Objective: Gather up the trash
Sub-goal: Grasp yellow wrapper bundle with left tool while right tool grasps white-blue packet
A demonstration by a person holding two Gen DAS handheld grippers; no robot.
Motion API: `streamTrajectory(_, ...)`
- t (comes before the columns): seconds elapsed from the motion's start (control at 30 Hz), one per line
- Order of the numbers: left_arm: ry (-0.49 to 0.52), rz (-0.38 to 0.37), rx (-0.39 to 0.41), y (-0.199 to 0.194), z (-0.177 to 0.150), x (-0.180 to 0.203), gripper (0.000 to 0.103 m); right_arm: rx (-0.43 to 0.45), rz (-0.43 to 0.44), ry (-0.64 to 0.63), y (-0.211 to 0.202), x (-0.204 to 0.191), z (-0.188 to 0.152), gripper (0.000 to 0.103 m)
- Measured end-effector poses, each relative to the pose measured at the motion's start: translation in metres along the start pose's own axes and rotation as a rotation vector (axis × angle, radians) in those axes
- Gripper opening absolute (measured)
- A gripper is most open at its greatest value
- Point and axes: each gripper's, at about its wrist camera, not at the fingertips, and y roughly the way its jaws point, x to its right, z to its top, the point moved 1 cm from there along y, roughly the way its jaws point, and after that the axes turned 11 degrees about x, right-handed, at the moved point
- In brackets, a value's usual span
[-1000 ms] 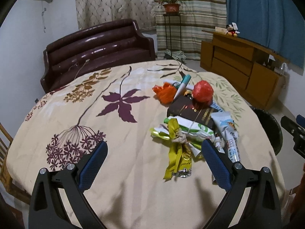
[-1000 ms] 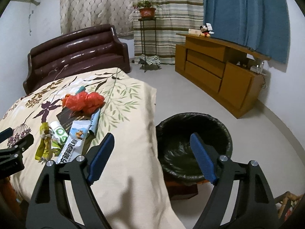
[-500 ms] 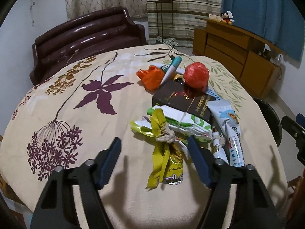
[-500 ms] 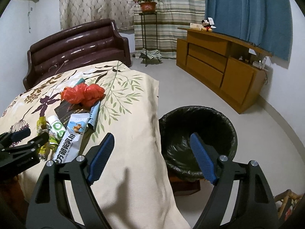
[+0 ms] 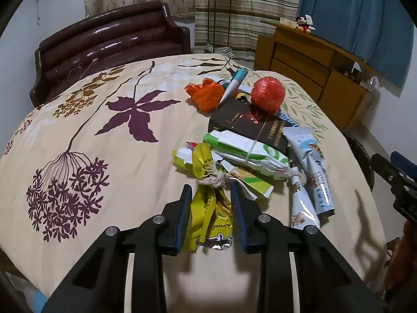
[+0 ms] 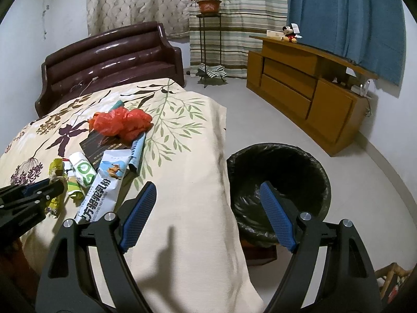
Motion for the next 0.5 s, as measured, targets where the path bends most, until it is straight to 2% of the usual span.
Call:
streamTrajectory(0.07,-0.006,0.012,-0.018,0.004,-0.001,-0.002,0.035,-0.002,0.005,-0.004,0.0,-0.003,0.0,0.078)
streamTrajectory(0.23,-0.006,0.019,-0.036,0.009,-0.003,-0.007,0.036,-0.019,0.013,-0.023,0.004,-0.015,0.0,0.062)
streamTrajectory(0.37,0.006,0.03,-0.028,0.008,-0.004,-0.012,0.021,-0.029,0.043,-0.021,0.006,-0.027,0.003,0.061)
streamTrajectory(0.5,-0.004,0.026,-0.023,0.007,-0.003,-0.021,0.021,-0.028,0.082,-0.022,0.008,-0.044,0.004,0.061)
